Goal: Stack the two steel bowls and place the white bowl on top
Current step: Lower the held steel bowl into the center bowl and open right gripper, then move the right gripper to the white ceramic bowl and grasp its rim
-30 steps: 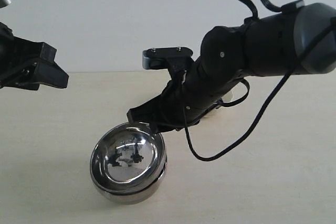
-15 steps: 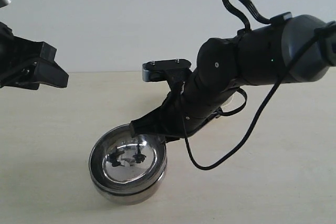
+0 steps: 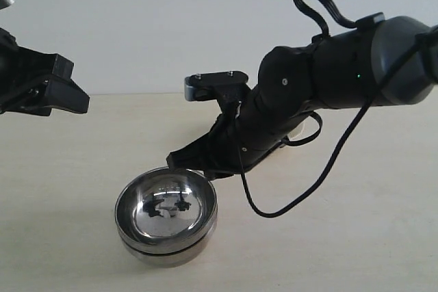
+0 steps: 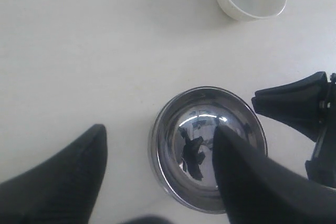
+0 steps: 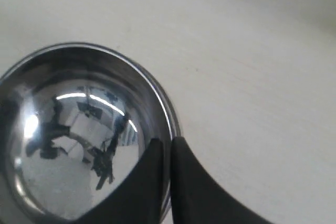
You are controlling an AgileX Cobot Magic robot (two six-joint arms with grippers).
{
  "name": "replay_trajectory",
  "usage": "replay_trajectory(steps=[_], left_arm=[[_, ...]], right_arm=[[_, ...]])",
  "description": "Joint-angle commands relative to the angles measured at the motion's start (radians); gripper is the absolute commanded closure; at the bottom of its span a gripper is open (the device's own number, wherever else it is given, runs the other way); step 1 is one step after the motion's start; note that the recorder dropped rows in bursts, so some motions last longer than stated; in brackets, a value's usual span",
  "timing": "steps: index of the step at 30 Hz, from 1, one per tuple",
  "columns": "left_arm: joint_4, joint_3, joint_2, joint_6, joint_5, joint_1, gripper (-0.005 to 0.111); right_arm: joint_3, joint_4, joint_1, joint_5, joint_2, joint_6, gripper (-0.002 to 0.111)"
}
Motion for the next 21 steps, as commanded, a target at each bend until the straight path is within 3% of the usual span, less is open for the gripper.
replay_trajectory(steps=[1,12,17,19,21], left_arm=[[0.003,-0.002,0.015,0.007,-0.017,0.0,0.051],[0.005,-0.002,0.016,0.007,-0.013,0.0,0.051],[0.007,-0.002,0.016,0.007,-0.022,0.0,0.051],[0.007,-0.002,0.016,0.007,-0.028,0.0,0.051],[0.007,-0.002,0.016,0.007,-0.04,0.0,0.051]], right_arm=[[-0.003,-0.001,0.0,-0.032,-0.015,-0.01,0.108],[-0.009,-0.058,-0.031,-0.074,-0.036,0.002,0.108],[-0.089,-0.075,-0.17,0.137,-0.061,0.05,0.107],[-0.107,-0.082,-0.222,0.189,-0.064,0.043,0.099],[-0.114,-0.084,-0.265,0.195,-0.064,0.036,0.084]])
